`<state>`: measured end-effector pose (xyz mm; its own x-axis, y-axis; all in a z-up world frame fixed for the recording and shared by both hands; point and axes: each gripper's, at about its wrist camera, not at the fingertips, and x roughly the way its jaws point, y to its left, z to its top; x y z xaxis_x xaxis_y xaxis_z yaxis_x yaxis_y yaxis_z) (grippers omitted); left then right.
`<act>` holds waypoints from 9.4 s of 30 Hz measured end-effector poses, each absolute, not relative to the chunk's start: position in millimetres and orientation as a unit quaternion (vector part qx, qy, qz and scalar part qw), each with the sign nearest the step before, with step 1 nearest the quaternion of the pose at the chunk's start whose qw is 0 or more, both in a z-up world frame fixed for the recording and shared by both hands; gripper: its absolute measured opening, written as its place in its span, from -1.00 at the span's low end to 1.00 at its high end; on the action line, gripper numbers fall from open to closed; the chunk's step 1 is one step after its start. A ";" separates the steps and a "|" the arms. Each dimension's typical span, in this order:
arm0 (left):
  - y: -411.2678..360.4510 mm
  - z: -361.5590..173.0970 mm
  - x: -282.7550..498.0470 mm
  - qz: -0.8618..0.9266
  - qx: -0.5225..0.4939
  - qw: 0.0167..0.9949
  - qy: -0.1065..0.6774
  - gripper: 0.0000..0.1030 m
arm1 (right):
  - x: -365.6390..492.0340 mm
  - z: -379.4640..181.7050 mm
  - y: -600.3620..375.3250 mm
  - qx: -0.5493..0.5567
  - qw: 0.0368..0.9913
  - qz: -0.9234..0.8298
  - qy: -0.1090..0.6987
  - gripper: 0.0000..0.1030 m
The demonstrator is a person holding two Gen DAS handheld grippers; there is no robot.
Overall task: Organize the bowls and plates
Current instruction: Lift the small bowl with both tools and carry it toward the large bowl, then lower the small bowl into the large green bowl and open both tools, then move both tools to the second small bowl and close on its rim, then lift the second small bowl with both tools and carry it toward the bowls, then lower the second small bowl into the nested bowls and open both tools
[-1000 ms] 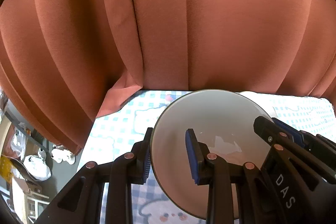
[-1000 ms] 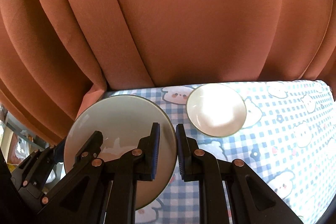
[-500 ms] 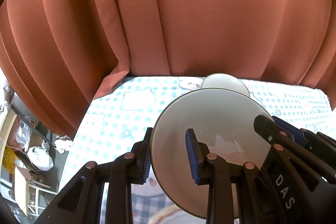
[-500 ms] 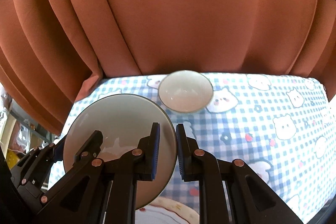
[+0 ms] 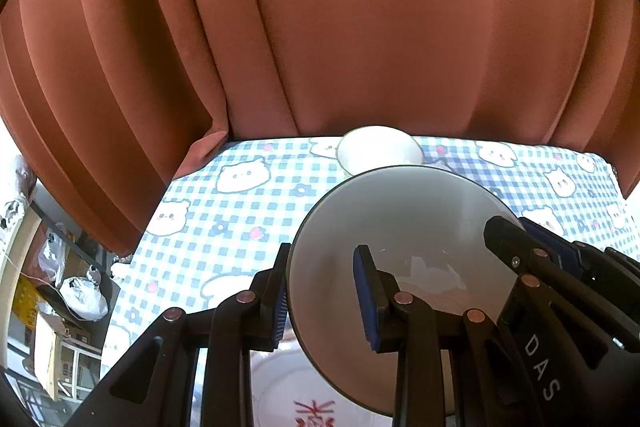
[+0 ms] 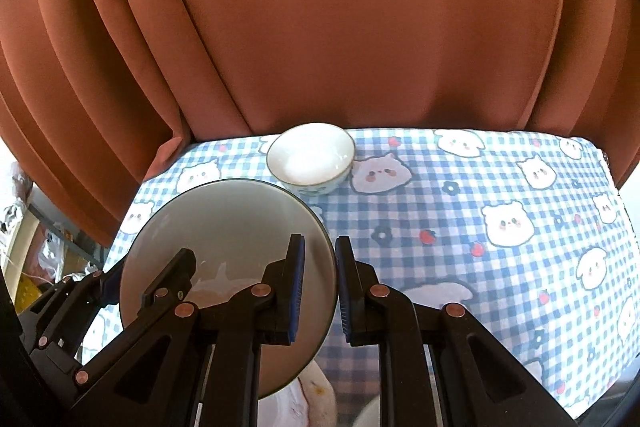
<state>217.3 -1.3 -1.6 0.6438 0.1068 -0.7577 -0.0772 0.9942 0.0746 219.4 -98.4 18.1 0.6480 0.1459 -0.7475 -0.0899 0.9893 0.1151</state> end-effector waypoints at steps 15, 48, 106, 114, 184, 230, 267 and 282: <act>-67.3 -6.1 173.2 0.024 0.026 0.910 0.412 -0.44 | 164.2 14.0 -177.2 0.031 0.913 0.044 0.404 -0.64; -126.9 -74.5 139.5 0.002 0.003 0.864 0.504 -0.44 | 138.5 -57.6 -230.7 -0.009 0.867 0.029 0.498 -0.64; -67.2 -23.9 161.9 -0.035 0.021 0.871 0.489 0.41 | 154.9 -16.6 -182.1 0.035 0.880 0.035 0.473 0.23; -34.4 -13.2 194.0 -0.041 0.023 0.875 0.481 0.42 | 184.7 -3.9 -149.0 0.042 0.885 0.017 0.463 0.24; -0.3 -132.7 440.8 0.063 0.002 0.872 0.485 -0.68 | 466.6 -125.2 -93.2 0.013 0.880 0.053 0.473 -0.67; 4.9 18.1 293.1 0.018 0.016 0.914 0.405 -0.68 | 294.1 26.3 -84.5 0.050 0.917 0.015 0.396 -0.67; -97.9 -14.8 156.9 0.038 -0.009 0.897 0.441 -0.67 | 151.6 -2.0 -212.2 0.014 0.904 0.056 0.423 -0.67; -115.8 -51.6 126.5 0.033 -0.012 0.878 0.477 -0.67 | 129.8 -42.4 -225.9 -0.006 0.884 0.063 0.462 -0.67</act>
<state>126.5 -115.8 -51.6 0.5421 0.0463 -0.8390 -0.0697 0.9975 0.0100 129.8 -225.9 -42.4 0.5644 0.1052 -0.8187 -0.1168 0.9920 0.0470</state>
